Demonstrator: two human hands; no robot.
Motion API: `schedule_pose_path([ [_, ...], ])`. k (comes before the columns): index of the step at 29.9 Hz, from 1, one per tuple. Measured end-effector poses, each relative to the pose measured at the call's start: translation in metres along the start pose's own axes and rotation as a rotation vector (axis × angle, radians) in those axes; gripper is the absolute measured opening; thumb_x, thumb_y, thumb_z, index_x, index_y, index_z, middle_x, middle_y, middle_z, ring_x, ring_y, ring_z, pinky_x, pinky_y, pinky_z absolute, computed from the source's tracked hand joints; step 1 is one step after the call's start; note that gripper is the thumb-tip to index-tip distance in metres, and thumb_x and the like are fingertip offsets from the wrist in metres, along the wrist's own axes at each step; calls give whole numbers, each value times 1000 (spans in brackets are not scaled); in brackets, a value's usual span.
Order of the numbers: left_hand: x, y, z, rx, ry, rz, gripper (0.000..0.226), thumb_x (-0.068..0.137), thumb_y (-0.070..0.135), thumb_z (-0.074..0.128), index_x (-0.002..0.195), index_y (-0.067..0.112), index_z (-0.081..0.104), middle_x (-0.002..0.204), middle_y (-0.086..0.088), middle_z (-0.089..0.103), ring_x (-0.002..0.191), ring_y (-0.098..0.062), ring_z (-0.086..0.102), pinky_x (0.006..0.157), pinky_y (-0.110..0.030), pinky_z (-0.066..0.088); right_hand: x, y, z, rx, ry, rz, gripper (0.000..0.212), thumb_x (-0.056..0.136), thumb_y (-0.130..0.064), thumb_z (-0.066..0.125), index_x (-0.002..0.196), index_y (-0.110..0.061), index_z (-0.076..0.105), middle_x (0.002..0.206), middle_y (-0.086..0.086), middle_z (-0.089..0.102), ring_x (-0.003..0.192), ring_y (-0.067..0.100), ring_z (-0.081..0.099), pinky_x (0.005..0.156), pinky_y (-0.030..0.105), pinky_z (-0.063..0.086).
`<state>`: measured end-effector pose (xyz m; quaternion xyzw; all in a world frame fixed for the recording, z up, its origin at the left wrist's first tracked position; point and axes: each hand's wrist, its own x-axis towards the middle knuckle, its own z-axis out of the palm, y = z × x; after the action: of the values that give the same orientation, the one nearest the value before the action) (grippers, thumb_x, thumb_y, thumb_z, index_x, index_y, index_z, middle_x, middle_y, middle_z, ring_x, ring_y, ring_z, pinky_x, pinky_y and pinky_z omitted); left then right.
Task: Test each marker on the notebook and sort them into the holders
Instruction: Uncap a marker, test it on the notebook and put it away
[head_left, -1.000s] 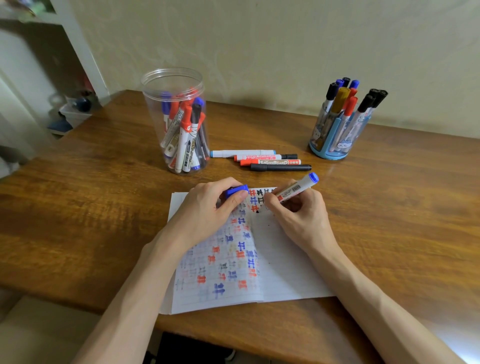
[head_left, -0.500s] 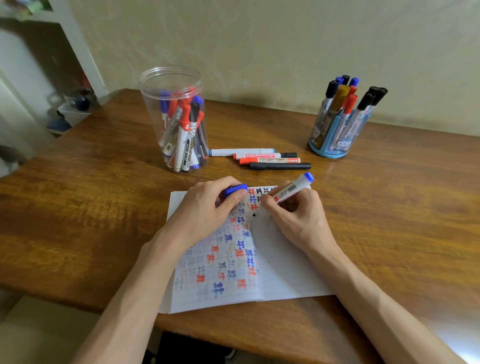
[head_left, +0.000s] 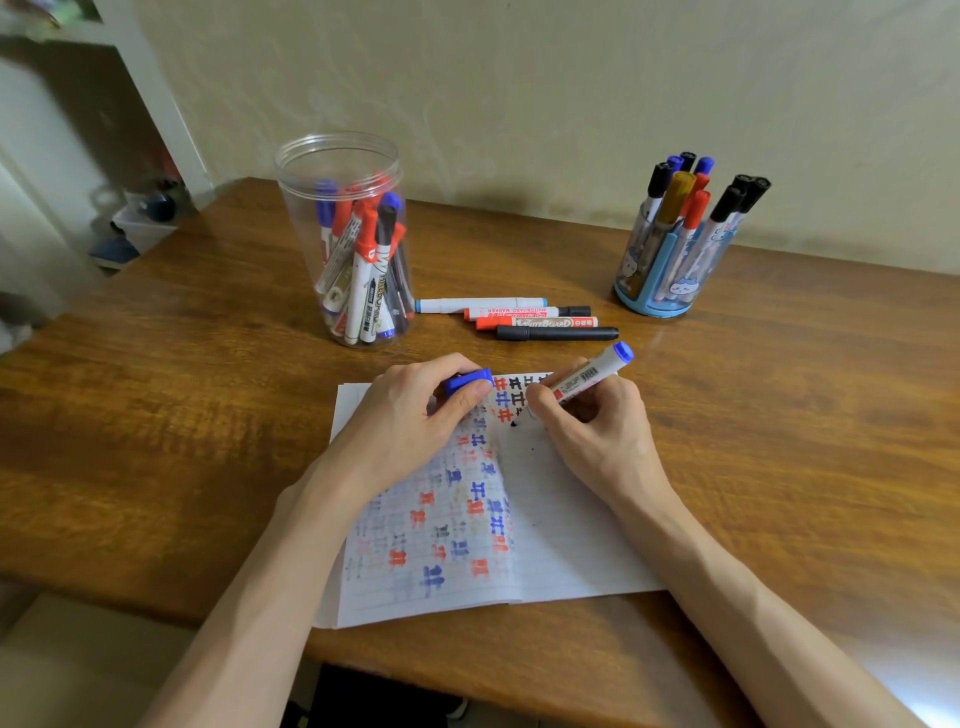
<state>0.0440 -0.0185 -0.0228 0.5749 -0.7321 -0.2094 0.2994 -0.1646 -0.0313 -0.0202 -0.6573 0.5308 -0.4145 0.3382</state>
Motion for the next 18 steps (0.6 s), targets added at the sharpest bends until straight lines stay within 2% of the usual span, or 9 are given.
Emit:
schedule_pose_path([
  [2,0,1,0,-1,3,1,29,101,46,50,121,32,65,100,21,66,97,1,63,77,-19,51,-1,0,1,3,3,-13,17,95,-22,72,80,-15,71,74,-5,74,74,11,72,70,36,60],
  [5,-1,1,0,-2,6,2,29,101,47,50,121,32,65,98,22,65,97,1,63,78,-21,53,-1,-2,0,-13,-22,-38,15,95,-22,73,82,-15,70,73,-8,72,72,7,71,64,27,58],
  [8,-1,2,0,-10,13,11,31,99,48,50,122,32,64,104,20,67,100,1,63,80,-23,55,-1,-1,-1,-44,-76,-6,18,93,-21,71,77,-14,69,68,-2,70,62,7,66,57,33,54],
  [10,0,3,0,-35,36,34,26,99,42,56,123,33,64,108,20,66,105,2,61,83,-20,54,0,0,-1,-30,-82,4,17,93,-21,71,78,-15,69,68,-3,70,62,6,65,54,30,51],
  [12,0,4,-1,-66,67,77,25,98,30,64,123,31,66,112,20,64,110,2,59,86,-16,52,0,-1,-2,41,-47,-10,10,94,-18,72,84,-15,71,74,-5,72,70,6,70,61,24,54],
  [14,1,5,-1,-92,76,102,28,96,22,68,124,29,68,113,22,60,113,2,56,86,-12,50,1,-3,-5,151,-8,-3,5,95,-15,75,93,-12,71,83,1,75,76,11,74,68,27,60],
  [18,2,5,0,-84,94,113,36,93,17,71,128,26,70,109,26,53,112,8,52,82,-6,47,-1,-8,-12,394,1,92,17,96,-26,77,101,-11,70,75,16,70,61,19,61,59,32,52],
])
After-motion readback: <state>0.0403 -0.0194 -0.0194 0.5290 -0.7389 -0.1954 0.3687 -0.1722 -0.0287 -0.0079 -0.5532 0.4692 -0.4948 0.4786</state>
